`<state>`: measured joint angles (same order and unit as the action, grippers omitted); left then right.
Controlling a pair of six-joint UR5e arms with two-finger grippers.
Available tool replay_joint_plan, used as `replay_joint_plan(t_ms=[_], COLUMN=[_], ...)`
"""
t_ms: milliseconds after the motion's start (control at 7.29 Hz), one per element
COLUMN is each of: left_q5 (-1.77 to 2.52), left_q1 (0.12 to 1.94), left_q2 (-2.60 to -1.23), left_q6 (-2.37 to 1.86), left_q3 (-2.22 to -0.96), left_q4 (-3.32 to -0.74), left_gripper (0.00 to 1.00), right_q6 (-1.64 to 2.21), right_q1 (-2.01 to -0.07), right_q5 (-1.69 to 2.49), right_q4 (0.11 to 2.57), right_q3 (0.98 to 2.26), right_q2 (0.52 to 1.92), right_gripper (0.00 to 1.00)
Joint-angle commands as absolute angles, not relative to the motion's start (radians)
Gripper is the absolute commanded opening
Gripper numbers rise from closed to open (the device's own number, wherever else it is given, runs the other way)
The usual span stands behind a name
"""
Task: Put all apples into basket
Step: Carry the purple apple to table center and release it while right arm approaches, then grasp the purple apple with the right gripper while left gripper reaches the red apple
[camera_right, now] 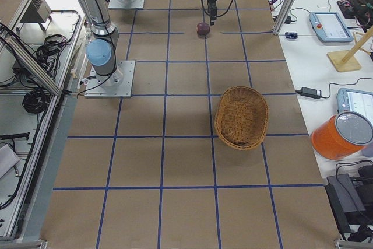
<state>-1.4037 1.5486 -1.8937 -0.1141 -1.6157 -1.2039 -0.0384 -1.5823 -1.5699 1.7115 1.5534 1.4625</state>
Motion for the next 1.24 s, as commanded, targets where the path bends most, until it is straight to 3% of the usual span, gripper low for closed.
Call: replay_joint_plan(t_ms=[0,412,686,1098], left_q5=[-1.549,-1.572,-1.578,-1.637], left_q1=[1.349,1.093,1.037,0.966], left_q2=[-1.870,-1.865,-1.899,-1.901], left_q6=[0.242,0.631,0.832,0.925], left_q3=[-1.623,-1.735,-1.822,-1.928], left_q4=[-1.264,-1.217,-1.004,-0.890], left_gripper=[1.00,1.00,1.00,1.00], right_q6=[-0.016,0.133,0.150,0.230], right_q1=[-1.716,-1.900,-1.910,-1.916], right_q5=[-1.476,-1.491,-1.497,-1.497], right_q4=[1.722,2.003,2.063,2.221], right_q3=[1.560,1.598,1.614,1.627], right_q2=[1.384,1.214,1.129,1.005], right_gripper=[1.00,1.00,1.00,1.00])
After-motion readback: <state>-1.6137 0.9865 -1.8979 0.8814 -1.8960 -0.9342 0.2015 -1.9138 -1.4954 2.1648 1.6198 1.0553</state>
